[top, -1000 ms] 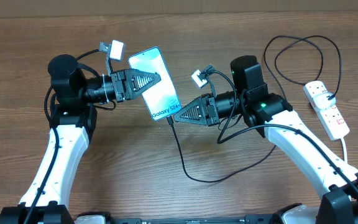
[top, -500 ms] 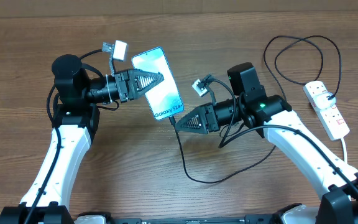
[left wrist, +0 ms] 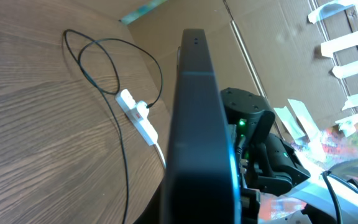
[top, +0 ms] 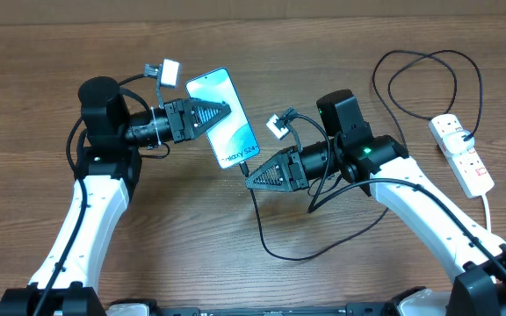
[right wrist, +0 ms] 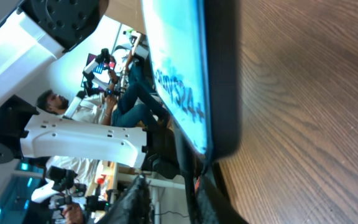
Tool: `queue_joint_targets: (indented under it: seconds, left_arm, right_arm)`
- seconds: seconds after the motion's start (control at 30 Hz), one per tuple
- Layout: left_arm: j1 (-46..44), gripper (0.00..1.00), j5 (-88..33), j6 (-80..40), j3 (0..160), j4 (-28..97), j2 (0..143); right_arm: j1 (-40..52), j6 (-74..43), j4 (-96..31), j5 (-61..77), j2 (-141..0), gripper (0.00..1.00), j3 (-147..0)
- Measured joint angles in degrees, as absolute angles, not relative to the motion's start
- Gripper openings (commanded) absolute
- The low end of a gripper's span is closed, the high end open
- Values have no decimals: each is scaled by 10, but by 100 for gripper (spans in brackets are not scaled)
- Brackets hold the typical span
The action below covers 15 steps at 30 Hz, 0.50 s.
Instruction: Plug charger to phone and switch on socket
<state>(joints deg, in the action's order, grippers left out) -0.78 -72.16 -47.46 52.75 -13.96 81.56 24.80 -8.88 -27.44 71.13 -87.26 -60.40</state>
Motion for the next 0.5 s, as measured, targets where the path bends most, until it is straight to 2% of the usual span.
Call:
queue_joint_targets:
  seconds: [0.3,0.5]
  left_arm:
    - [-8,4,-727,-474,528,-136,820]
    - [-8,4,-729,-474,528,-136,820]
  right_arm:
    - [248,-90,-249,711,-873,22,-604]
    - [249,-93,-248,693,-873,20,-604]
